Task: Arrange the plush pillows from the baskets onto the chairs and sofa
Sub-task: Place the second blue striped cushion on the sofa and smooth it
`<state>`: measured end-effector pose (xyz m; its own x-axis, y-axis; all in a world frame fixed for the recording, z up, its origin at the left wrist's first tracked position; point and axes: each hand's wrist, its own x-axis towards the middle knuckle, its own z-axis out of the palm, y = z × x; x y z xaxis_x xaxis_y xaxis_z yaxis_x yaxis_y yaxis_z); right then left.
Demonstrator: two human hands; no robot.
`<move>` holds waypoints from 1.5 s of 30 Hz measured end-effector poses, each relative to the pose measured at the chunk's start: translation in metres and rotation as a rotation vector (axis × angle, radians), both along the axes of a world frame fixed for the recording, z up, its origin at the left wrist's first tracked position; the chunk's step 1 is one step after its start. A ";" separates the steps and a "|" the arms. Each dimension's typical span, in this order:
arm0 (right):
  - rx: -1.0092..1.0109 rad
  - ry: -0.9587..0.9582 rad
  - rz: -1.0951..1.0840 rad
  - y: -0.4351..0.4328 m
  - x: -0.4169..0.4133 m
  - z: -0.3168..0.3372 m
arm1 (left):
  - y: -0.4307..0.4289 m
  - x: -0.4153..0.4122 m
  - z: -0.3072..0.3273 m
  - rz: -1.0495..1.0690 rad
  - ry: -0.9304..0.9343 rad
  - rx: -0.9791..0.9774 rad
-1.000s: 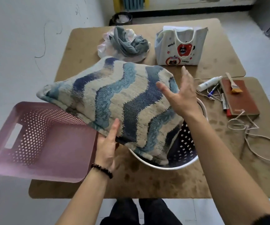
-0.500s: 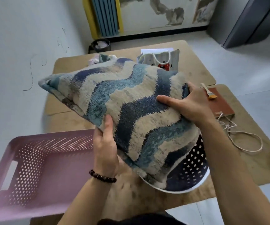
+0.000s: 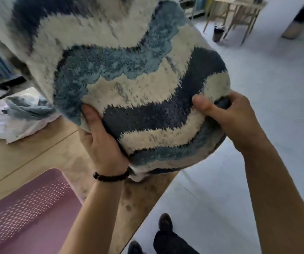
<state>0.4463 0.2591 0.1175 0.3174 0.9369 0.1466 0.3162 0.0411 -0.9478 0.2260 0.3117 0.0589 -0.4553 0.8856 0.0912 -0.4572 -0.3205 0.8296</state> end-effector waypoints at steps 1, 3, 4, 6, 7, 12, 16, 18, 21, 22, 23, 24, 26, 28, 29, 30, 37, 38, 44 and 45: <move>-0.073 0.013 -0.010 -0.023 0.016 0.000 | -0.009 0.016 0.004 -0.041 0.008 -0.010; -0.122 0.026 -0.057 -0.071 0.047 -0.002 | -0.029 0.048 0.011 -0.146 0.037 -0.022; -0.099 0.040 -0.113 -0.095 0.061 -0.006 | -0.040 0.065 0.015 -0.207 0.055 -0.005; 0.003 0.063 -0.272 -0.142 0.087 -0.016 | -0.065 0.103 0.023 -0.335 0.109 0.055; 0.059 0.063 -0.355 -0.166 0.100 -0.023 | -0.079 0.123 0.025 -0.396 0.148 0.081; 0.214 0.125 -0.597 -0.304 0.168 -0.058 | -0.165 0.242 0.015 -0.697 0.280 0.107; 0.280 0.140 -0.844 -0.432 0.229 -0.091 | -0.263 0.356 -0.006 -0.961 0.317 0.133; 0.288 0.109 -0.973 -0.495 0.260 -0.102 | -0.318 0.409 -0.015 -1.100 0.345 0.183; 0.296 0.080 -1.128 -0.576 0.307 -0.113 | -0.392 0.480 -0.024 -1.269 0.360 0.235; 0.284 0.073 -1.173 -0.598 0.323 -0.115 | -0.412 0.502 -0.026 -1.313 0.362 0.232; 0.264 0.067 -1.211 -0.617 0.339 -0.116 | -0.429 0.523 -0.027 -1.343 0.374 0.226; 0.243 0.057 -1.241 -0.633 0.354 -0.118 | -0.443 0.543 -0.027 -1.363 0.385 0.224; 0.211 0.037 -1.296 -0.663 0.386 -0.122 | -0.468 0.587 -0.028 -1.412 0.392 0.235; 0.181 0.021 -1.359 -0.688 0.420 -0.130 | -0.492 0.633 -0.034 -1.463 0.401 0.261; 0.174 0.015 -1.395 -0.700 0.436 -0.136 | -0.504 0.656 -0.039 -1.483 0.393 0.268; 0.167 0.008 -1.438 -0.712 0.453 -0.144 | -0.517 0.681 -0.045 -1.497 0.381 0.277; 0.116 0.002 -1.701 -0.800 0.581 -0.167 | -0.619 0.873 -0.075 -1.668 0.404 0.396; 0.112 -0.008 -1.738 -0.818 0.598 -0.163 | -0.639 0.901 -0.073 -1.704 0.401 0.409; 0.121 0.049 -2.017 -0.949 0.662 -0.151 | -0.803 1.042 -0.070 -1.992 0.408 0.557; 0.118 0.043 -2.074 -0.973 0.667 -0.151 | -0.836 1.058 -0.070 -2.042 0.407 0.594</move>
<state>1.1135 -0.7143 -0.0336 0.6565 -0.7428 0.1312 -0.0535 -0.2193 -0.9742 1.2836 -0.5239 -0.0113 0.9421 -0.1740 0.2866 -0.2795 0.0641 0.9580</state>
